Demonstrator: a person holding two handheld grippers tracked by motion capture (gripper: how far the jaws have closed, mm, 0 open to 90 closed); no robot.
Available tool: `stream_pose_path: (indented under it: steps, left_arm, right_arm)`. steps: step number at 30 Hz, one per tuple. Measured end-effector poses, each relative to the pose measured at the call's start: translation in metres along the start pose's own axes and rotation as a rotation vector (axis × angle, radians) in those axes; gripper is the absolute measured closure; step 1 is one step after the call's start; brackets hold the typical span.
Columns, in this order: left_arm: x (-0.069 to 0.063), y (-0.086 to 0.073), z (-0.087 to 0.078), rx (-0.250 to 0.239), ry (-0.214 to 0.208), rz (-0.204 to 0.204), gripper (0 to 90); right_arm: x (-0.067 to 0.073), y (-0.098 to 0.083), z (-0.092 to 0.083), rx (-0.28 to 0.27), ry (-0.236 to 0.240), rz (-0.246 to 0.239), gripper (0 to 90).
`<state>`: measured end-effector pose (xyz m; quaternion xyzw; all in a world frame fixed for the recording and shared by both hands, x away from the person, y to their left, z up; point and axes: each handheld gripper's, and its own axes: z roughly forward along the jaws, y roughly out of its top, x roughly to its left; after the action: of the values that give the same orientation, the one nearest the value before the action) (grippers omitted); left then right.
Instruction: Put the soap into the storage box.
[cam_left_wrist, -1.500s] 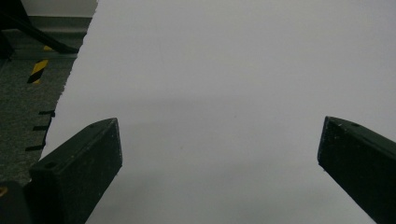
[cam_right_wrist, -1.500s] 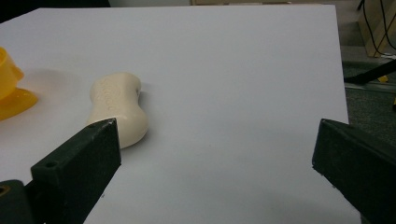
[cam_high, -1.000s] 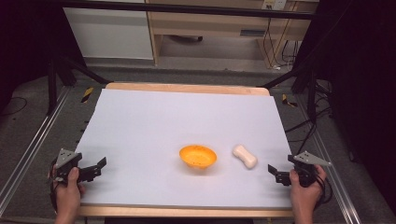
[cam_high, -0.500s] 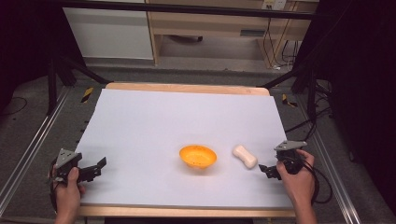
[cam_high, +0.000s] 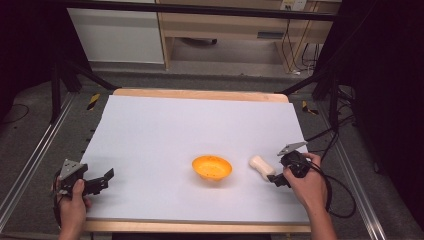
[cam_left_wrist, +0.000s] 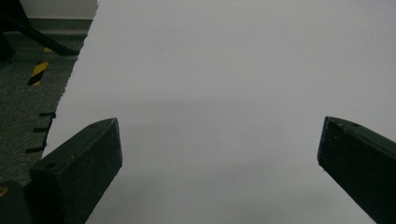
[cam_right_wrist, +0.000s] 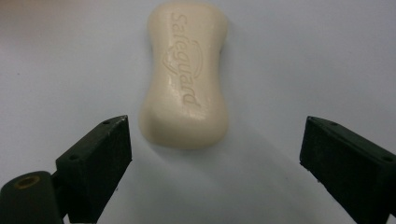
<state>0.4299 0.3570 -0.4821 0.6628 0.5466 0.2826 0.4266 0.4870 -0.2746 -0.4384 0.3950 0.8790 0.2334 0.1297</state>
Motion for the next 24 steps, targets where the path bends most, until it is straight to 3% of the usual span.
stream_pose_path:
  steps: [4,11,16,24]
  left_arm:
    - [0.000,0.000,0.000,0.000,0.000,-0.001,0.0]
    - [0.000,0.000,0.000,0.000,0.000,-0.001,0.0]
    - [0.000,0.000,0.000,0.000,-0.001,0.000,0.0]
    - [0.000,0.000,0.000,-0.001,-0.001,-0.002,0.0]
  right_arm:
    - [0.005,0.012,0.005,0.032,0.023,-0.035,12.1]
    - [0.010,0.024,0.013,0.078,0.041,-0.056,14.6]
    - [0.011,0.030,0.018,0.099,0.050,-0.038,19.5]
    - [0.011,0.044,0.025,0.154,0.047,-0.006,34.8]
